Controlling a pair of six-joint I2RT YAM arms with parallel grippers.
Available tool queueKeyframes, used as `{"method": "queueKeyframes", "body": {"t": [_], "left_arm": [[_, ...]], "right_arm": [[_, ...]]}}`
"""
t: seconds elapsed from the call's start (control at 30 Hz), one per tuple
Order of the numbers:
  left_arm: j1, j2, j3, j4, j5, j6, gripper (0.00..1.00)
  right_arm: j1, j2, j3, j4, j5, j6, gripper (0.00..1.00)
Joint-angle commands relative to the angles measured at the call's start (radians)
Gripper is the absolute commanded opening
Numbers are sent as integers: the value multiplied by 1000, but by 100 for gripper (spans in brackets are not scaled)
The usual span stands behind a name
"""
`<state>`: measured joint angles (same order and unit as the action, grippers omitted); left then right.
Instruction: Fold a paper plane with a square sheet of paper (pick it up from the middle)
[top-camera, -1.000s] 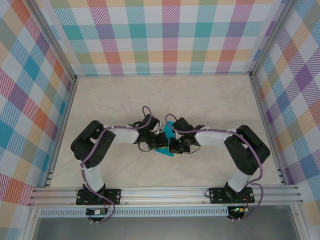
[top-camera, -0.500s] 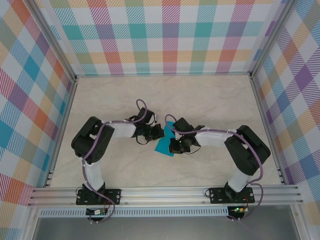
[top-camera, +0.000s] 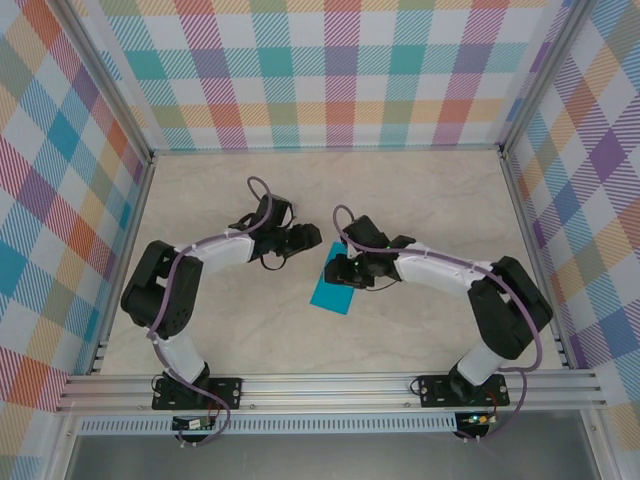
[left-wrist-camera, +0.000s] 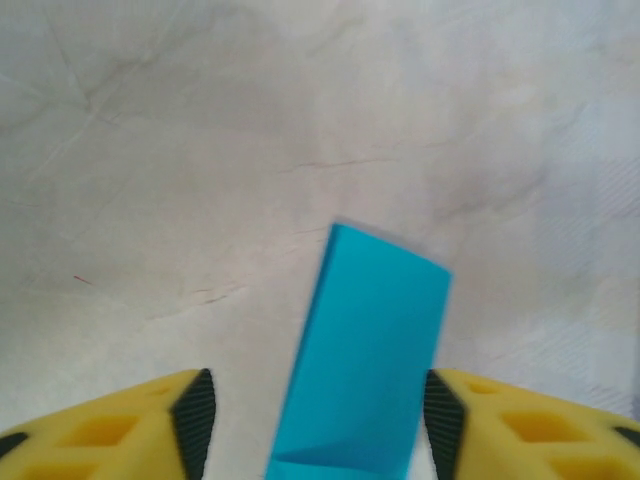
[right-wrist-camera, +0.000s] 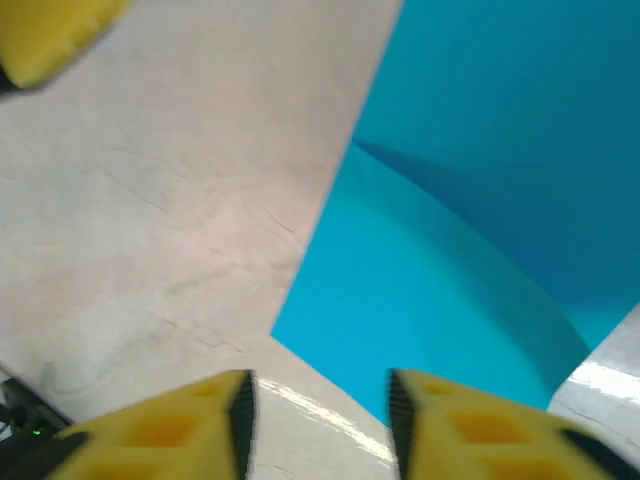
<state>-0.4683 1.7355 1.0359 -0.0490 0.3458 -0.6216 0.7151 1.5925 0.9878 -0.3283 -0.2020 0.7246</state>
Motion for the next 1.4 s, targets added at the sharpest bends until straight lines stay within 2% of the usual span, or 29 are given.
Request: {"method": "queueKeyframes", "body": {"t": [0.0,0.13,0.3,0.5,0.67,0.8,0.9,1.17,1.37], "left_arm": [[4,-70,-50,-19,-18,-43,68],[3,-106,-107,1,0,-98,78],[3,-114,-157,44,79,-155,86],[-2,-109,-186,88,181,-201,92],[-25,-83,-194,126,254,-221,92],[-49,-51,-199,163,298,-235,86],[-68,-29,-194,176,322,-238,79],[-93,13,-176,172,344,-229,60],[-106,40,-163,176,372,-162,58]], "right_arm": [[-41,-32,0,-16,50,-10,52],[-69,-2,-5,-11,36,-110,55],[-87,51,-3,13,-11,-168,53],[-91,92,-7,25,-61,-188,43],[-104,93,-29,36,-56,-179,26],[-117,94,-53,50,-40,-158,14],[-126,82,-79,69,-29,-136,11],[-143,37,-120,105,-23,-112,10],[-146,38,-123,116,-32,-99,11]]}}
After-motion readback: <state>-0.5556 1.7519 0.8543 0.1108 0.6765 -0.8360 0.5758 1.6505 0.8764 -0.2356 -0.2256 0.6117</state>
